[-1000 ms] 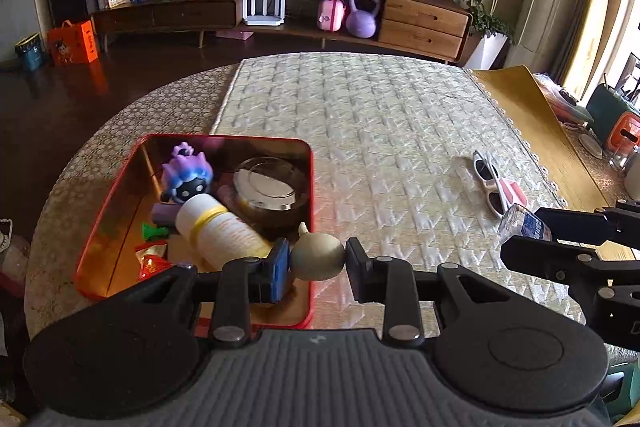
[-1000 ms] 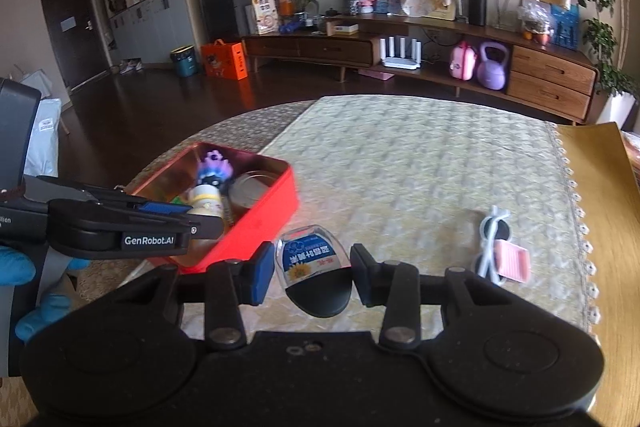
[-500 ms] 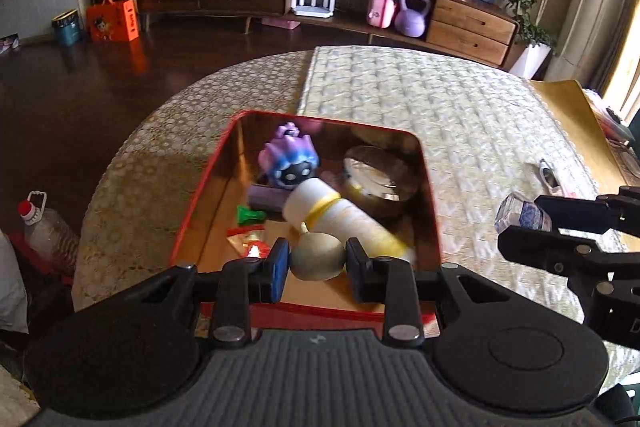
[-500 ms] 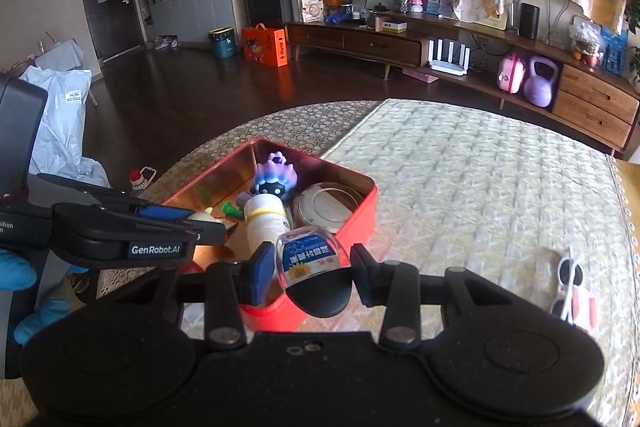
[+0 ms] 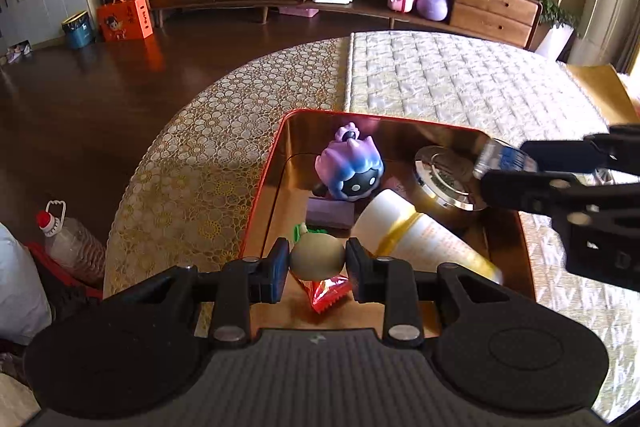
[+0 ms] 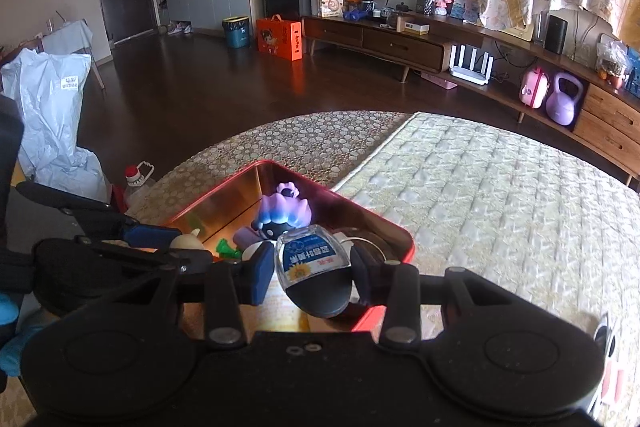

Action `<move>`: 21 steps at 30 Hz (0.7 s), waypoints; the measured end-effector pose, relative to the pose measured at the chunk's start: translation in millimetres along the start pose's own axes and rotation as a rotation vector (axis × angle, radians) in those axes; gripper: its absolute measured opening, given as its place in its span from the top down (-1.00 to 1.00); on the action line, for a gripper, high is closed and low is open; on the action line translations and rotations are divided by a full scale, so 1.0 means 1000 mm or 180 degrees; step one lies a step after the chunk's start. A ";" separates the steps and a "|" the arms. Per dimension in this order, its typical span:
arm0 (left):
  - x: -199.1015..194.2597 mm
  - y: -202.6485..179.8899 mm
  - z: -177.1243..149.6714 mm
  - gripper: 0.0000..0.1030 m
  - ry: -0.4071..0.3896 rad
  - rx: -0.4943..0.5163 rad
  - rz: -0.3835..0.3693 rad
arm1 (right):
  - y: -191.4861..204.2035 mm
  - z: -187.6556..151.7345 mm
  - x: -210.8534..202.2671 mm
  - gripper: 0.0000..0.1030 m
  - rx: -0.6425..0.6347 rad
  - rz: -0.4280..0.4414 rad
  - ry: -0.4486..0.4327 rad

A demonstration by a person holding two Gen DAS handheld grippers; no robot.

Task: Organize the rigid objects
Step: 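Carry the egg-shaped item with the left tool while the right tool carries the case to the red box, then open the left tool to drop the egg item while the right tool releases the case into the box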

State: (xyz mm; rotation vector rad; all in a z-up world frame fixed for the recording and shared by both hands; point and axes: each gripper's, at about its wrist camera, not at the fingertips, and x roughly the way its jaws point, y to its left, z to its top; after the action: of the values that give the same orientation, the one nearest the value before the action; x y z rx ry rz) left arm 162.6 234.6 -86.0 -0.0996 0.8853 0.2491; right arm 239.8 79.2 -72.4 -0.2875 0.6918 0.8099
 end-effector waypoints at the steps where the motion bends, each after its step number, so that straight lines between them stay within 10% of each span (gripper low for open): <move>1: 0.003 -0.001 0.001 0.42 0.0010 0.0027 0.0011 | -0.001 0.002 0.006 0.21 -0.0016 -0.0016 0.0020; 21: 0.040 -0.007 -0.001 0.42 0.0132 0.0254 0.0041 | 0.002 -0.002 0.051 0.21 -0.0053 -0.0038 0.0254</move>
State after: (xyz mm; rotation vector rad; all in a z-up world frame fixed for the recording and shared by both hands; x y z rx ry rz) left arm 187.7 234.9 -117.6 -0.0250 0.9363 0.2240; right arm 262.8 108.4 -107.7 -0.3401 0.7576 0.7966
